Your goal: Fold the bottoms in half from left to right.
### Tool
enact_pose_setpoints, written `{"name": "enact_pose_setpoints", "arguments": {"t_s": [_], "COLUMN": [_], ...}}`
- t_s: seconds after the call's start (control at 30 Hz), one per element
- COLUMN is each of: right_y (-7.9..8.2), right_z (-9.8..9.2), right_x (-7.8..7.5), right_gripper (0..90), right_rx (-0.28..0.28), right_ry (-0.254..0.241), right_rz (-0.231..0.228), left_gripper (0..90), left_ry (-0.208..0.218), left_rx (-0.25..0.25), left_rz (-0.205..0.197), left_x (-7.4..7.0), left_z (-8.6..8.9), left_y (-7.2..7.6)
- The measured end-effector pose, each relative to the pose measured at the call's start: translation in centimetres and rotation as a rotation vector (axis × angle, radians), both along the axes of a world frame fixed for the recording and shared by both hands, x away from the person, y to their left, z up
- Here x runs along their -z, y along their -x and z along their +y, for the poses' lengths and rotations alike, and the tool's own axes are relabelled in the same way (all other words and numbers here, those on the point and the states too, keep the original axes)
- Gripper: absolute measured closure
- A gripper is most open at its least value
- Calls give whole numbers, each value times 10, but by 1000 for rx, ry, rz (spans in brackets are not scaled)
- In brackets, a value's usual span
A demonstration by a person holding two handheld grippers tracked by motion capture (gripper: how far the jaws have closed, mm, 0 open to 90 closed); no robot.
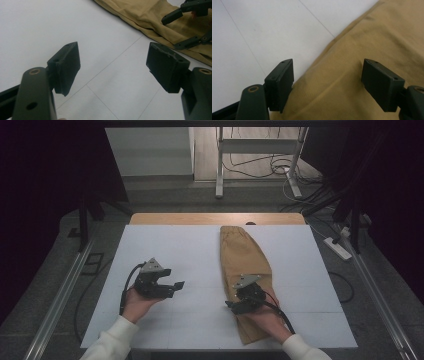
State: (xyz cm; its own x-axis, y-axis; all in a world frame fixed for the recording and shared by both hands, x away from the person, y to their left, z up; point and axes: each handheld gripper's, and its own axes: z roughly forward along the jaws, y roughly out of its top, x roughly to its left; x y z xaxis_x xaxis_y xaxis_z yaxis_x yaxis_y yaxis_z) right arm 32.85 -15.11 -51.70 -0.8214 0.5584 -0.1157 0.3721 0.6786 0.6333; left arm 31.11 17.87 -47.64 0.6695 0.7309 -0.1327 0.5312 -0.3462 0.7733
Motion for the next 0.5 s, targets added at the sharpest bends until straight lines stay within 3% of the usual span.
{"name": "enact_pose_setpoints", "arguments": {"t_s": [0.13, 0.3, 0.43, 0.47, 0.5], "right_y": [-1, -1, 0, 0, 0], "right_z": [1, 1, 2, 1, 0], "right_x": [3, 3, 2, 1, 0], "right_gripper": [256, 272, 373, 444, 444], "right_rx": [9, 12, 6, 2, 0], "right_ry": [37, 48, 48, 54, 58], "right_rz": [-5, -7, -1, 8, 5], "left_gripper": [266, 266, 266, 266, 266], "left_ry": [-2, -2, -3, -3, -1], "left_rx": [-1, -2, -3, -2, -4], "left_rz": [3, 5, 6, 6, 7], "left_x": [1, 2, 2, 2, 2], "left_z": [1, 1, 1, 1, 1], "left_y": [0, 0, -1, -1, -1]}}
